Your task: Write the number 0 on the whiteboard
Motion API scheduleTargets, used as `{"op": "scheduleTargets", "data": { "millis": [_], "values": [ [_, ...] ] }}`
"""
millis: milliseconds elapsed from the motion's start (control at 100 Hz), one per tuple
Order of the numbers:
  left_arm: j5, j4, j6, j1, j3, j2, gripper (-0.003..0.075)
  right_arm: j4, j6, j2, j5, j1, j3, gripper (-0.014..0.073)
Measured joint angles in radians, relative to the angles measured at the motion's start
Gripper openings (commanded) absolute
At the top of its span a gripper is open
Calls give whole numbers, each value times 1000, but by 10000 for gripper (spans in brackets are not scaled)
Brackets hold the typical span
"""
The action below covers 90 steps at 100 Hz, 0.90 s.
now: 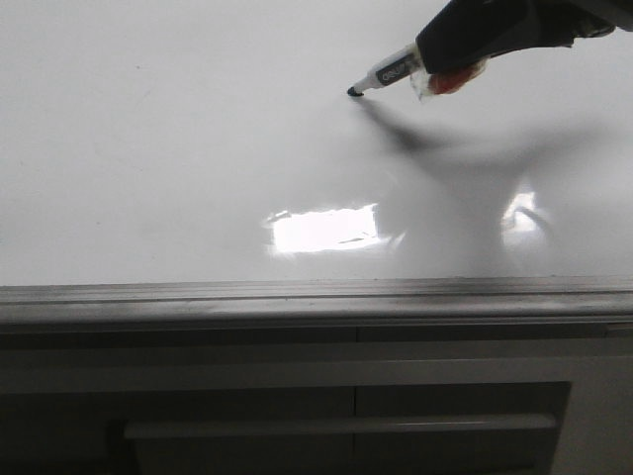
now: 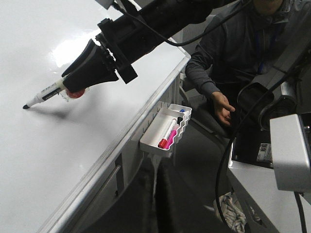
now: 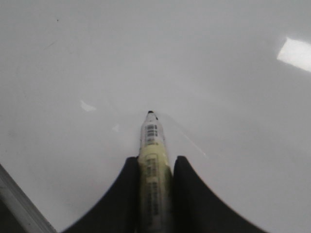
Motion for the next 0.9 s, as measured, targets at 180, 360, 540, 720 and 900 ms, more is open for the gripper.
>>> {"op": "scheduleTargets", "data": {
  "millis": [180, 360, 540, 720, 900],
  "values": [
    [0, -2, 0, 0, 0, 0, -20, 16, 2, 21, 17, 0, -5, -47],
    [0, -2, 0, 0, 0, 0, -20, 18, 2, 30, 93, 0, -6, -47],
    [-2, -2, 0, 0, 0, 0, -20, 18, 2, 34, 163, 0, -6, -47],
    [-2, -6, 0, 0, 0, 0, -20, -49, 75, 34, 211, 0, -6, -47],
    [-2, -8, 0, 0, 0, 0, -20, -245, 277, 11, 294, 2, -8, -47]
  ]
}}
